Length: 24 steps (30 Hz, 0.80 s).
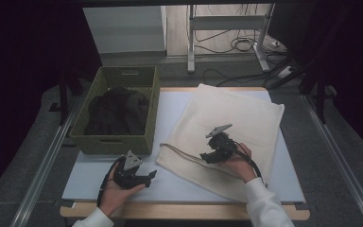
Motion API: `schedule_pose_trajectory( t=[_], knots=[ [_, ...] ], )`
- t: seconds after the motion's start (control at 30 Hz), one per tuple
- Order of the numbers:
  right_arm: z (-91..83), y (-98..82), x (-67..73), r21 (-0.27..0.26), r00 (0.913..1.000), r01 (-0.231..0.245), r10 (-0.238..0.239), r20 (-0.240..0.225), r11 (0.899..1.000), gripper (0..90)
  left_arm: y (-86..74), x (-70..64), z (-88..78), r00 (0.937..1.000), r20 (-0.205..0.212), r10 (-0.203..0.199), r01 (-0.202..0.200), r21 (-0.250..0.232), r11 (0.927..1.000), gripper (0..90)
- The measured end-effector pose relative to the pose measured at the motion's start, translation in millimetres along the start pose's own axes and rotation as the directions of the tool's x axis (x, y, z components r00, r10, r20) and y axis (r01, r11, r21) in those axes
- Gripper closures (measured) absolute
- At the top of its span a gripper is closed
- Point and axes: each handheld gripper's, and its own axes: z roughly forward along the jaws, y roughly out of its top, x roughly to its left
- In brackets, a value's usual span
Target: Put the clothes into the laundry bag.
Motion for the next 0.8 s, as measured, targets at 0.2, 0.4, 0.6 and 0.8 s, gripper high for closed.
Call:
schedule_pose_trajectory(
  t=[0.2, 0.4, 0.6, 0.8],
  knots=[
    [10.0, -1.8, -0.2, 0.054, 0.9999, 0.012, -0.012, -0.002, 0.998, 42.4, -0.2, -0.2, 0.7, 1.0, -0.001, 0.001, -0.001, 0.004, 1.0, 22.0],
    [20.3, -4.5, 0.9, 0.117, 0.9993, 0.028, -0.03, 0.021, 0.993, 46.8, -0.5, -0.5, 0.4, 1.0, 0.0, 0.004, -0.004, 0.003, 1.0, 22.1],
    [23.7, -6.4, -1.1, 0.147, 0.9986, 0.011, -0.018, 0.05, 0.989, 56.6, -0.8, -0.9, 0.8, 1.0, -0.002, 0.009, -0.009, 0.007, 0.9999, 22.1],
    [23.6, -6.0, -5.9, 0.132, 0.9983, 0.0, -0.008, 0.058, 0.991, 75.8, -1.0, -0.9, 0.9, 0.9999, -0.006, 0.012, -0.012, 0.011, 0.9999, 22.3]
  ],
)
